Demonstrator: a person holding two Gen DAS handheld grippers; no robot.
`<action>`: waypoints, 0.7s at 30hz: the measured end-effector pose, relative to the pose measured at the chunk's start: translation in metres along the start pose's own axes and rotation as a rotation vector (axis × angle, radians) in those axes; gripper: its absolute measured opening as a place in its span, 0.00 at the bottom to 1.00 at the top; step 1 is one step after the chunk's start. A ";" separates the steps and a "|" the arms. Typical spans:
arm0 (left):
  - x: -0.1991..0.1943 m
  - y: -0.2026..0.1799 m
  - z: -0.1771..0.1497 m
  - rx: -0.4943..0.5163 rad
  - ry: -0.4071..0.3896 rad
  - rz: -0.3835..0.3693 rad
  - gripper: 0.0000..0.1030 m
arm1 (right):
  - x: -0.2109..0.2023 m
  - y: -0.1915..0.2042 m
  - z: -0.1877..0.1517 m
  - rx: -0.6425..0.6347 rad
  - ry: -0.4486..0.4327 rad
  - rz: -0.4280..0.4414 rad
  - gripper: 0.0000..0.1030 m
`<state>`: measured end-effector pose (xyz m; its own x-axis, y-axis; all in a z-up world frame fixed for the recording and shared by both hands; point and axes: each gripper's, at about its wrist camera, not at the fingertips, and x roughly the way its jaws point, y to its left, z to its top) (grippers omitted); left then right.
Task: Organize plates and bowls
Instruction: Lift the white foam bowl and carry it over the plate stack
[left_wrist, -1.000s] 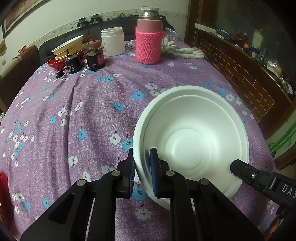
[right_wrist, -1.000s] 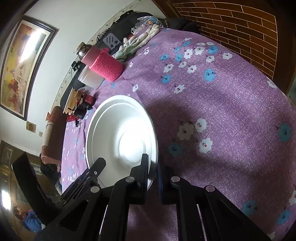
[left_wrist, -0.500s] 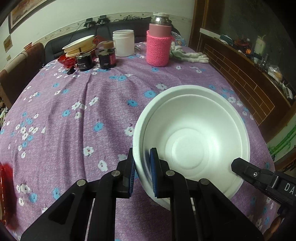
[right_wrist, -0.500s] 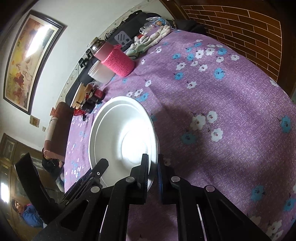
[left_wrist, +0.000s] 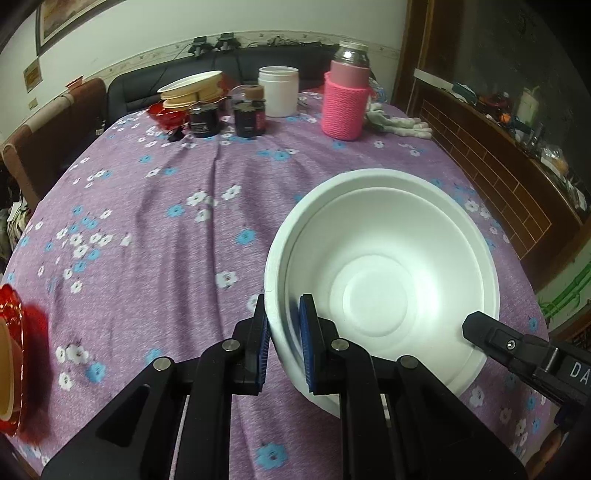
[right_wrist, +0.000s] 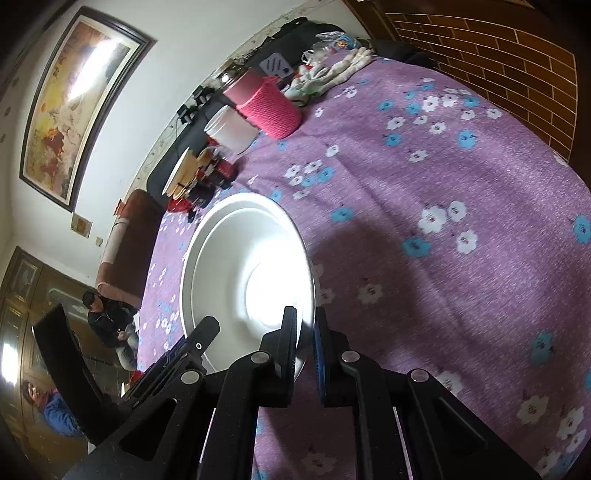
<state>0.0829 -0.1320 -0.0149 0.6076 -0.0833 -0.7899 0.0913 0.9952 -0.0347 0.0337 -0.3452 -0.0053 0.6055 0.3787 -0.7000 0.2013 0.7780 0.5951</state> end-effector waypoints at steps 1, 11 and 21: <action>-0.001 0.003 -0.002 -0.004 0.000 0.002 0.12 | 0.001 0.003 -0.002 -0.006 0.002 0.003 0.08; -0.017 0.043 -0.017 -0.078 -0.019 0.030 0.12 | 0.010 0.035 -0.023 -0.078 0.027 0.034 0.08; -0.034 0.079 -0.030 -0.131 -0.038 0.061 0.12 | 0.017 0.069 -0.047 -0.156 0.049 0.073 0.08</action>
<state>0.0456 -0.0494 -0.0098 0.6386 -0.0216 -0.7692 -0.0491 0.9964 -0.0688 0.0220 -0.2618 0.0053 0.5748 0.4578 -0.6782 0.0344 0.8146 0.5790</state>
